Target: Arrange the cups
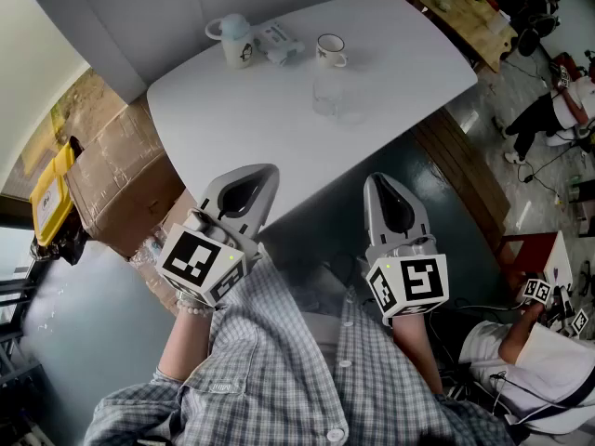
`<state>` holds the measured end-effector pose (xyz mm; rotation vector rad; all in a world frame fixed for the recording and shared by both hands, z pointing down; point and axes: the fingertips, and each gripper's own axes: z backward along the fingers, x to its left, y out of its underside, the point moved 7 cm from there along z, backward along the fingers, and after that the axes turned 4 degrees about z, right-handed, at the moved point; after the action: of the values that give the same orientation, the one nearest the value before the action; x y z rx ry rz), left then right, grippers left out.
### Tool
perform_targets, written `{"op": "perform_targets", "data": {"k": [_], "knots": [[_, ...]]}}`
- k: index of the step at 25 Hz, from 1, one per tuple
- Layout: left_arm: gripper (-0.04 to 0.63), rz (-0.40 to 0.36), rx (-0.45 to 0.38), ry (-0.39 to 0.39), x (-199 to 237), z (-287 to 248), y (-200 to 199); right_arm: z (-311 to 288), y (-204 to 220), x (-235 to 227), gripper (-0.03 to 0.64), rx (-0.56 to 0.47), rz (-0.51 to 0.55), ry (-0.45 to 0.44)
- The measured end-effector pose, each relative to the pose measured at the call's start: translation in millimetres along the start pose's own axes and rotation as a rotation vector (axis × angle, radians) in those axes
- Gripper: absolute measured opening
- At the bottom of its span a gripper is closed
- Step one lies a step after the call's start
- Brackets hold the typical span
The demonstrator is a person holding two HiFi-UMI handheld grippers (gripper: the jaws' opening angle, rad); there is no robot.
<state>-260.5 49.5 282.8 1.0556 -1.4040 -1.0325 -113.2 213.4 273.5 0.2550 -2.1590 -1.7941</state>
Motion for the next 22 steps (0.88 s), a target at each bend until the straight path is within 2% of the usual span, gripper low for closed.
{"op": "perform_targets", "data": {"k": [6, 12, 22], "knots": [[0.009, -0.002, 0.004, 0.008, 1, 1, -1, 1, 0, 0, 0.032, -0.001, 0.004, 0.009], [0.009, -0.002, -0.002, 0.023, 1, 4, -1, 9, 1, -5, 0.032, 0.012, -0.054, 0.085], [0.009, -0.003, -0.007, 0.074, 5, 11, 0, 24, 3, -4, 0.033, 0.025, -0.030, 0.181]]}}
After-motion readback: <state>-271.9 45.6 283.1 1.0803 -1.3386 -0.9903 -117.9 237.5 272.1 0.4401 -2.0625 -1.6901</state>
